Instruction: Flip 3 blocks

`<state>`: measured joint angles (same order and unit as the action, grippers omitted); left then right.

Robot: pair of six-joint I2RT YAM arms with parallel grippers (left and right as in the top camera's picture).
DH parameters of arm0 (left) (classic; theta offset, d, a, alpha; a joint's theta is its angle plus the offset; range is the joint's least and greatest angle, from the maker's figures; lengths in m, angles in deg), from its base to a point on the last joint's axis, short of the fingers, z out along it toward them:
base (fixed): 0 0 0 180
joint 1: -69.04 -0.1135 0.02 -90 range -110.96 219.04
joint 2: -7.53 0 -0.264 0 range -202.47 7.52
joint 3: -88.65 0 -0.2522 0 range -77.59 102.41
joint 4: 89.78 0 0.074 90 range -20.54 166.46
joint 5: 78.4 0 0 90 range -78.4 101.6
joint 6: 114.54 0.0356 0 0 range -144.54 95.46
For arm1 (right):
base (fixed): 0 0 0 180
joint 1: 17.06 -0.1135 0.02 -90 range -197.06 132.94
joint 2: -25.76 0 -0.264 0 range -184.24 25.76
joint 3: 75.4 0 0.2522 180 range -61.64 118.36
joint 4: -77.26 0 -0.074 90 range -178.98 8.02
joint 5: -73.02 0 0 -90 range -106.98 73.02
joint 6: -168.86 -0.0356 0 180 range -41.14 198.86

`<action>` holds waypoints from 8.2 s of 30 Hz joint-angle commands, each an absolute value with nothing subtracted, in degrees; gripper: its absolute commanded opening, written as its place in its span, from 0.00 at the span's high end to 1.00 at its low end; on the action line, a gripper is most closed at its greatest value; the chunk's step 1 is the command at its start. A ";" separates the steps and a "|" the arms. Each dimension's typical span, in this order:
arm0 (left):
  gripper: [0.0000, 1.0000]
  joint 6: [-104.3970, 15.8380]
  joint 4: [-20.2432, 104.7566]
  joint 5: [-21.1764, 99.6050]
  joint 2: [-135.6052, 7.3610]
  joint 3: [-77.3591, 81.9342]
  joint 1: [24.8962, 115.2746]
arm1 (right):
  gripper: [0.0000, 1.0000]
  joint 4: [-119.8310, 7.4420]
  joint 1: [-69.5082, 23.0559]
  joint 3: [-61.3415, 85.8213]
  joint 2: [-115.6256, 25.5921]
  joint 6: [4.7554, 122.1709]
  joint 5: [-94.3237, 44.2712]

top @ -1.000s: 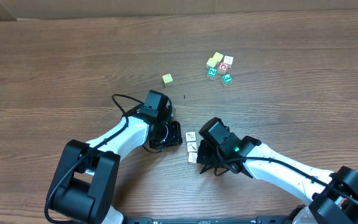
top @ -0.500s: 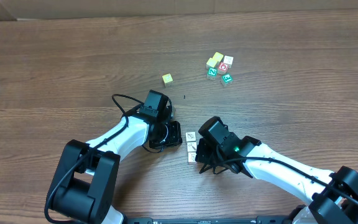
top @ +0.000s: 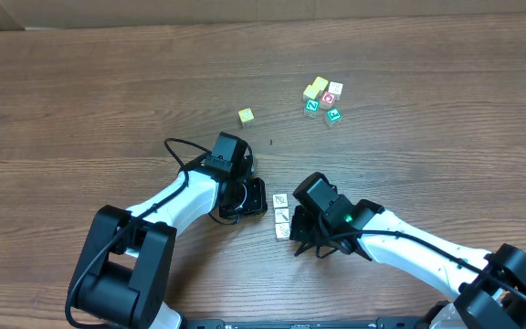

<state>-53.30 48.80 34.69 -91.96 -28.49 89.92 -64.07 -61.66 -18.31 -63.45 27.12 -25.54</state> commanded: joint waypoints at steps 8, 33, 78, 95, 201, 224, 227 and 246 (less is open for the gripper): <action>0.96 -53.95 53.15 30.19 -92.57 -29.10 89.72 | 0.96 -70.28 -56.79 -17.54 -62.99 32.89 -19.55; 0.96 -54.37 52.74 35.85 -92.57 -29.10 89.75 | 0.96 -68.90 -56.79 -17.82 -62.99 32.89 -19.55; 0.96 -53.56 51.93 34.30 -92.55 -28.62 89.48 | 0.92 -68.36 -56.79 -17.78 -62.99 36.69 -19.53; 0.09 -52.38 27.43 6.91 -79.89 -12.07 82.66 | 0.00 -45.80 -41.09 0.19 -62.97 54.11 -18.90; 0.00 -52.40 27.08 6.95 -79.83 -11.96 80.08 | 0.00 -111.48 -15.13 -48.82 25.59 59.42 -23.05; 0.00 -52.40 27.08 6.95 -79.83 -11.96 80.08 | 0.00 -89.45 -17.07 -61.21 25.59 63.66 -23.46; 0.00 -52.40 27.08 6.95 -79.83 -11.96 80.08 | 0.00 -84.71 -18.71 -61.21 25.59 74.63 -25.50; 0.00 -52.40 27.08 6.95 -79.83 -11.96 80.08 | 0.00 -84.58 -20.18 -61.19 25.59 93.69 -22.17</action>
